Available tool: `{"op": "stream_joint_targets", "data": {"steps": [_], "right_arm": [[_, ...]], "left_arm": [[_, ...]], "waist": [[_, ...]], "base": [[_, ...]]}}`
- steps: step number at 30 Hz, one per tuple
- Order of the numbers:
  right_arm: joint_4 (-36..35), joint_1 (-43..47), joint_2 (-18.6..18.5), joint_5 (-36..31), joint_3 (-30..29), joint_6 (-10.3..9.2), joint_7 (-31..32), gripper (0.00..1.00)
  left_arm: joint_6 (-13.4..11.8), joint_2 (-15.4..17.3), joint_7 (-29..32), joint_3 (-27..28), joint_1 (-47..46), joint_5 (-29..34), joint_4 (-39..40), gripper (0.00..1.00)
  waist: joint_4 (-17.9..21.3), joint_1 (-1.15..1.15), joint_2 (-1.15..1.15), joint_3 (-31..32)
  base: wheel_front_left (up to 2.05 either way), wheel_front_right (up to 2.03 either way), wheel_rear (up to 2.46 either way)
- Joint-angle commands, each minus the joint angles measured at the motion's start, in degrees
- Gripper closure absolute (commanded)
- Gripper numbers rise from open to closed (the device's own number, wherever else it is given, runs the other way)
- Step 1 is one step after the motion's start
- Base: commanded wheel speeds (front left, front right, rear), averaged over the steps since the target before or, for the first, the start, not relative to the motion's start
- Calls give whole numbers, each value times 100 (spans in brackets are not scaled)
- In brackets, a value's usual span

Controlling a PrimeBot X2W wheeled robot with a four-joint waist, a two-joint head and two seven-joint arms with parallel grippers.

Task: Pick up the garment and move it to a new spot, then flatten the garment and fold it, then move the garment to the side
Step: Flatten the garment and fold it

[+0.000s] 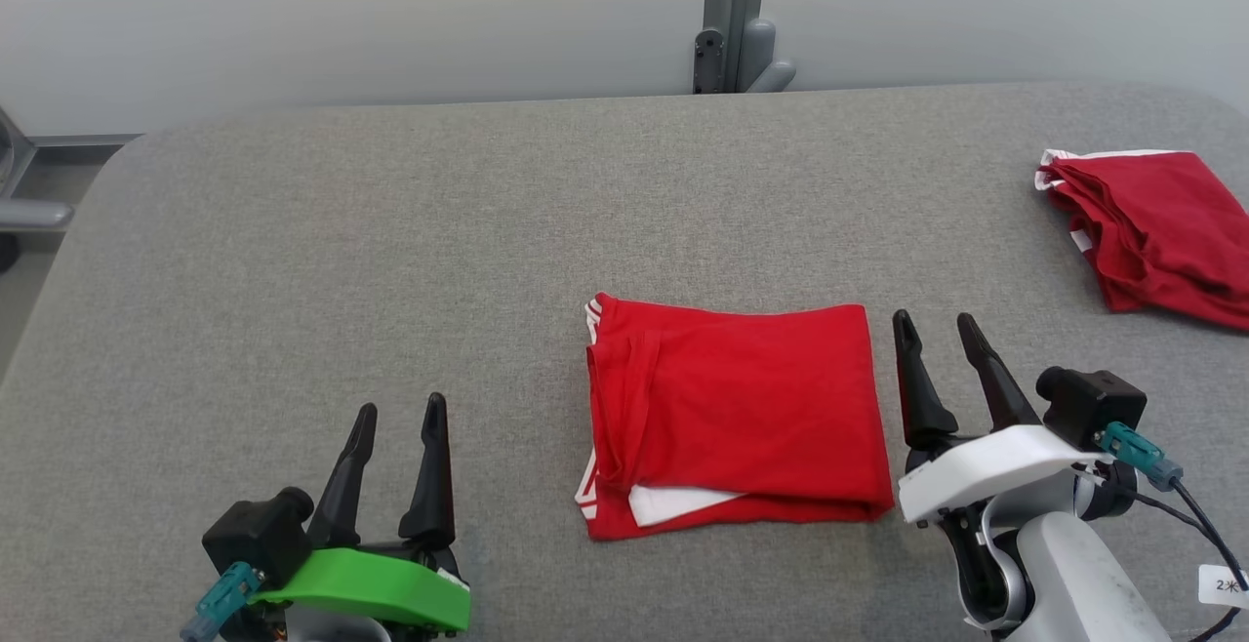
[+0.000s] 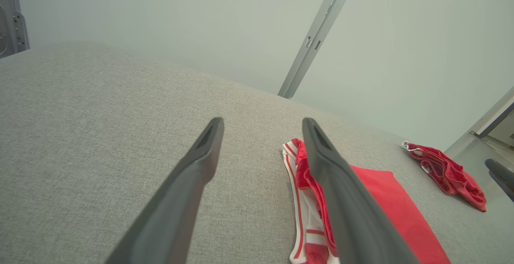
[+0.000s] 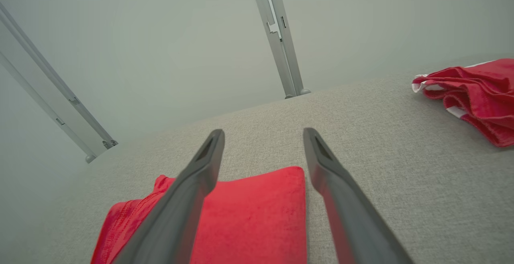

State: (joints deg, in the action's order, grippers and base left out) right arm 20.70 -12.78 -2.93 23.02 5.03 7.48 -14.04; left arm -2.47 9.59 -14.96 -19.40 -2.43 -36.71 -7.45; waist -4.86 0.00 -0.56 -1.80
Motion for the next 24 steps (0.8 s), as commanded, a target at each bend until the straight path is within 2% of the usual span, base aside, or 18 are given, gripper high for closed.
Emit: {"op": "stream_joint_targets", "data": {"steps": [1, 7, 8, 9, 10, 11, 12, 13, 24], "right_arm": [[-82, 116, -2, -27, -7, 1, 15, 0], [-203, 247, 0, -346, -22, 1, 41, 0], [-202, 255, 0, -379, -4, 1, 47, 13], [-202, 255, 0, -379, -4, 1, 47, 13], [-198, 263, -1, -391, -2, 1, 46, 51], [-188, 272, -1, -393, 12, 1, 43, 64], [-167, 271, 0, -400, 43, 1, 51, 95], [-143, 259, 0, -433, 62, 1, 51, 100], [634, -301, -2, -462, 600, 1, -6, 100]], "left_arm": [[-7, 39, -18, 3, 60, -41, 3, 0], [-42, 68, -18, -4, 83, -30, 19, 0], [-47, 74, -19, -6, 84, -28, 21, 0], [-47, 74, -19, -6, 84, -28, 21, 0], [-50, 77, -17, -13, 83, -24, 22, 0], [-52, 74, -15, -19, 77, -23, 26, 0], [-54, 73, -11, -26, 68, -21, 31, 0], [-57, 71, -7, -29, 58, -20, 37, 0], [-51, 39, -2, -43, -108, 6, 94, 0]], "waist": [[-22, 0, 56, 12], [-84, 0, 56, 33], [-99, 0, 56, 33], [-99, 0, 56, 33], [-121, 0, 56, 31], [-145, 0, 56, 27], [-174, 0, 56, 20], [-205, 0, 56, 10], [-722, 0, 56, -235]], "base": [[0, 0, 0], [0, 0, 0], [0, 0, 0], [0, 0, 0], [0, 0, 0], [0, 0, 0], [0, 0, 0], [0, 0, 0], [0, 0, 0]]}}
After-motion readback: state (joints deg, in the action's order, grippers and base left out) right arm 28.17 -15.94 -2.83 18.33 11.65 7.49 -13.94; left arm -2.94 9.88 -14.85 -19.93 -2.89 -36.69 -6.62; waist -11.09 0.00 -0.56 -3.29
